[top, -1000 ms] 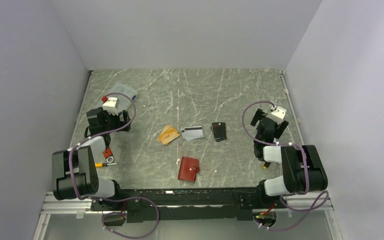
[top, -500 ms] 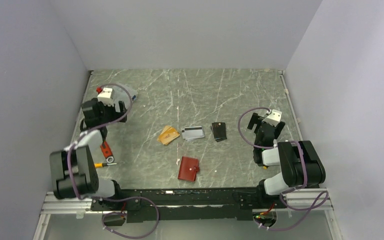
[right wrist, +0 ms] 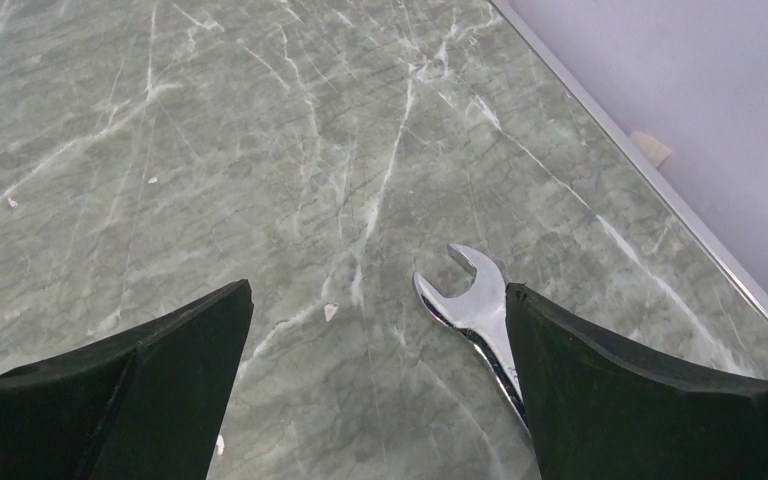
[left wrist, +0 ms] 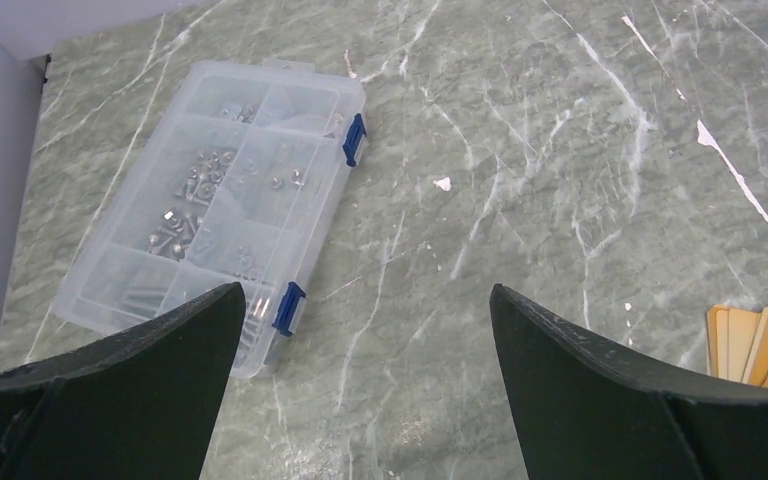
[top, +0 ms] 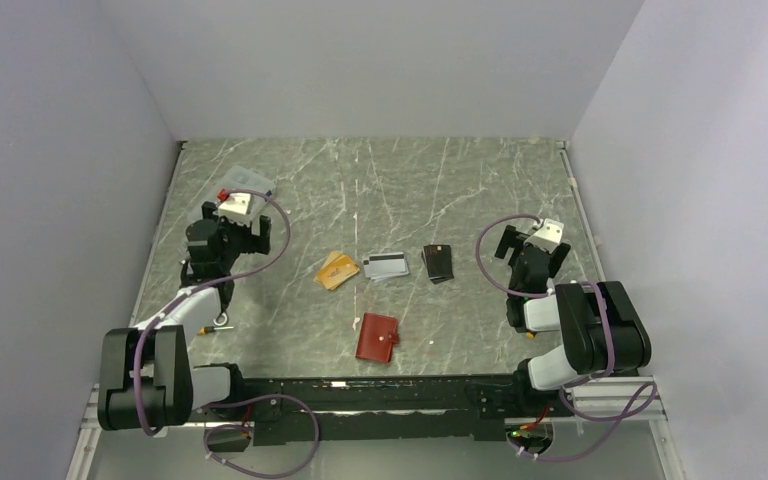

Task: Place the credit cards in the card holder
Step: Reset both arms

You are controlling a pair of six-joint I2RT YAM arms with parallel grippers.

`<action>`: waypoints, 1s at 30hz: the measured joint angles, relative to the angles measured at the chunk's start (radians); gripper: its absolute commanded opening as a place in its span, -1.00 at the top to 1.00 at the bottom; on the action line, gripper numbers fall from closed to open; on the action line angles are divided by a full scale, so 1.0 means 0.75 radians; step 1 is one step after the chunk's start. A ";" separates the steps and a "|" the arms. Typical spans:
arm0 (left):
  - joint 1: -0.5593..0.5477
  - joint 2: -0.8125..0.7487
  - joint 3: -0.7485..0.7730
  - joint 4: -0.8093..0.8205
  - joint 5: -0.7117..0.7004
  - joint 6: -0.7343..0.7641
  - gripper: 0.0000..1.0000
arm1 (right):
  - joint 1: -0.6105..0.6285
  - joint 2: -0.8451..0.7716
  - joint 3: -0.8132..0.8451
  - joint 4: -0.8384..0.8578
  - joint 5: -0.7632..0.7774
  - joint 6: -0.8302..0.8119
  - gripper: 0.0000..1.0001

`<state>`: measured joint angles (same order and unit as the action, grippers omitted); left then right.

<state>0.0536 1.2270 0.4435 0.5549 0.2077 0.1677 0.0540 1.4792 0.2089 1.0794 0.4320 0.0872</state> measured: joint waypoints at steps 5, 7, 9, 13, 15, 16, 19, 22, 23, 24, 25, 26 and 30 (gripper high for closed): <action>0.042 0.010 -0.071 0.091 0.032 -0.014 -0.99 | 0.000 0.000 0.000 0.004 -0.001 -0.001 -1.00; 0.050 0.051 -0.109 0.144 0.044 -0.017 -0.99 | 0.000 0.000 0.000 0.010 -0.001 -0.001 -1.00; 0.054 0.098 -0.161 0.236 0.067 -0.016 -0.99 | 0.000 0.000 0.000 0.015 -0.001 -0.002 -1.00; 0.066 0.131 -0.299 0.439 0.120 -0.019 -0.99 | 0.000 0.000 0.000 0.019 -0.006 -0.001 -1.00; 0.079 0.150 -0.319 0.473 0.149 -0.018 -0.99 | -0.001 0.001 0.004 0.014 -0.010 0.000 -1.00; 0.086 0.159 -0.328 0.517 0.161 -0.021 -0.99 | -0.001 0.001 0.008 0.011 -0.012 0.000 -1.00; 0.098 0.157 -0.327 0.565 0.183 -0.020 -0.99 | -0.007 0.001 0.014 0.007 -0.021 0.002 -1.00; 0.099 0.160 -0.327 0.608 0.193 -0.025 -0.99 | -0.007 0.001 0.014 0.007 -0.023 0.002 -1.00; 0.099 0.159 -0.327 0.609 0.195 -0.025 -0.99 | -0.007 0.001 0.014 0.007 -0.024 0.002 -1.00; 0.099 0.159 -0.327 0.611 0.197 -0.026 -0.99 | -0.007 0.001 0.014 0.007 -0.025 0.002 -1.00; 0.099 0.159 -0.327 0.614 0.200 -0.028 -0.99 | -0.008 0.001 0.014 0.007 -0.025 0.002 -1.00; 0.099 0.160 -0.327 0.618 0.201 -0.031 -0.99 | -0.008 0.001 0.014 0.007 -0.025 0.002 -1.00; 0.099 0.158 -0.327 0.631 0.206 -0.031 -0.99 | -0.008 0.001 0.014 0.007 -0.025 0.002 -1.00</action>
<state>0.1280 1.3457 0.1982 1.0279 0.3622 0.1448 0.0483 1.4796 0.2195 1.0847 0.4133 0.0883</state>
